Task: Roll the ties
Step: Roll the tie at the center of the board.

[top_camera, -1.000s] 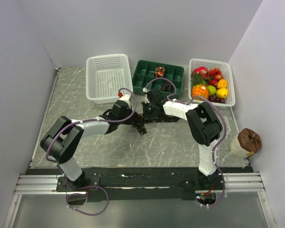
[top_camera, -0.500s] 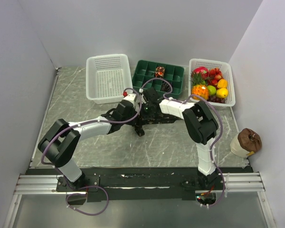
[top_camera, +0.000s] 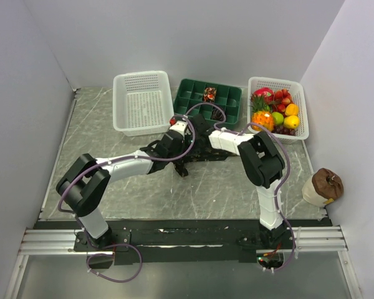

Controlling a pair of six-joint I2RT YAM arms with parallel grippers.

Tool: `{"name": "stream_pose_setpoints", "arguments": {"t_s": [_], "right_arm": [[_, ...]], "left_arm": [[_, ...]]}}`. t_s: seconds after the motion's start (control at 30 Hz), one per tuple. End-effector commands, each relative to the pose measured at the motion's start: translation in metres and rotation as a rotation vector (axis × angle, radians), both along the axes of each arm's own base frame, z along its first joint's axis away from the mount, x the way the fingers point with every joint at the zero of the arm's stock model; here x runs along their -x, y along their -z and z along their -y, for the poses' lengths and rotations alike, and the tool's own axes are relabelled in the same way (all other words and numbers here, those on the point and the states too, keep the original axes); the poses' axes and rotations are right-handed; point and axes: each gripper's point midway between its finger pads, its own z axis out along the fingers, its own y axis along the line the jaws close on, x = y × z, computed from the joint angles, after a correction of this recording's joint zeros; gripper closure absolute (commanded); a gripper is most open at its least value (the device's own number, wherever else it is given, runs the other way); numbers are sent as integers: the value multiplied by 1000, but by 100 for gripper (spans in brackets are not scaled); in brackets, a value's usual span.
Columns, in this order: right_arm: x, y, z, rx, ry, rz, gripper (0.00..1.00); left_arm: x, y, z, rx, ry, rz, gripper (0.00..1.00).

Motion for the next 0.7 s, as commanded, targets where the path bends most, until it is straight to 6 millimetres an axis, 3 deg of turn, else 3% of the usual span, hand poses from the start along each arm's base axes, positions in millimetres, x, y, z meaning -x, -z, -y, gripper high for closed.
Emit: {"name": "stream_pose_setpoints", "arguments": {"t_s": [0.0,0.3,0.67], "right_arm": [[8,-15,-2,-75,-19,-2,93],[-4,-53,21,-68,3,68,90],[-9,-65,49,-73,58,104,89]], "left_arm": [[-10,-12,6,-5,-10,54,95],[-15,-14,2,-51,-19,74,99],[-21,-12,0,-145,-16,76,99]]}}
